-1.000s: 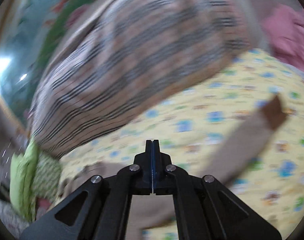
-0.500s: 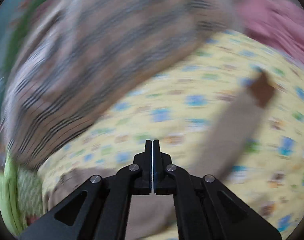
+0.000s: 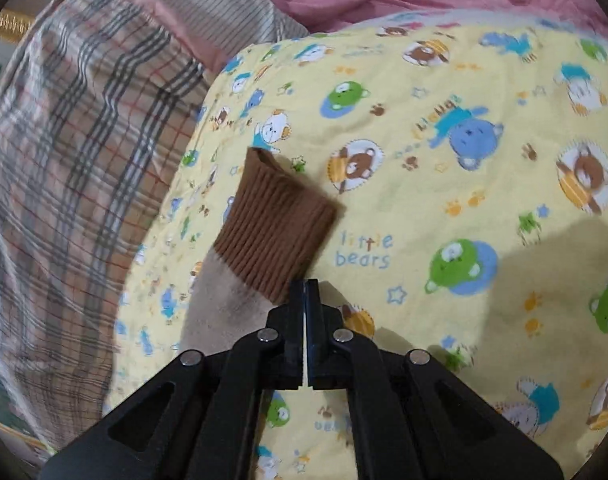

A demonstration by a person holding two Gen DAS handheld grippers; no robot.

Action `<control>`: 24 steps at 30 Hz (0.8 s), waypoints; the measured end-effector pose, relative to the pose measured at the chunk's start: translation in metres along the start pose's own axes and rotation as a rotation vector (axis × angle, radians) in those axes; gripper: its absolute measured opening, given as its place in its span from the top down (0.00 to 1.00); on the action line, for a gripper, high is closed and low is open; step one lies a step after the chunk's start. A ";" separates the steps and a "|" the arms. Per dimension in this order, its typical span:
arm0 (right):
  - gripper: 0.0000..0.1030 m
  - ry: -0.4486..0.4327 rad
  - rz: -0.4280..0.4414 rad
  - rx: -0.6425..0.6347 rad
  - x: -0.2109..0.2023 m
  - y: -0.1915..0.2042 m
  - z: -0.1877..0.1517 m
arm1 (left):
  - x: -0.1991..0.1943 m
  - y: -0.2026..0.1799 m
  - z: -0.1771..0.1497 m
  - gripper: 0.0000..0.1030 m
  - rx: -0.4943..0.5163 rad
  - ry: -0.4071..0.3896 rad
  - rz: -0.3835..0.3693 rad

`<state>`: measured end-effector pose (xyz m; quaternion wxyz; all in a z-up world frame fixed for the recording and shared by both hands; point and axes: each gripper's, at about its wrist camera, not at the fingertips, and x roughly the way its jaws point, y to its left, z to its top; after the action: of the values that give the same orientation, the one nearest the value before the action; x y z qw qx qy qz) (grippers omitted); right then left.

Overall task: Fold small clothes
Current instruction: 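Grasp the brown cuff of the sweater sleeve with the right tool, then carry the sleeve cuff across the sweater body with the right tool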

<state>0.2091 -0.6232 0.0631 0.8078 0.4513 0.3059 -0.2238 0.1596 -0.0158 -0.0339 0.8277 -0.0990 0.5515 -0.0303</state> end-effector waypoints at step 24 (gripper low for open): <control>0.00 -0.163 0.089 -0.069 -0.041 0.002 0.000 | 0.011 -0.011 0.006 0.02 0.002 0.004 0.025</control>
<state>0.1814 -0.6187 0.0927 0.8543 0.4166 0.2264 -0.2130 0.1696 -0.0274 -0.0393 0.8270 -0.0913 0.5543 -0.0205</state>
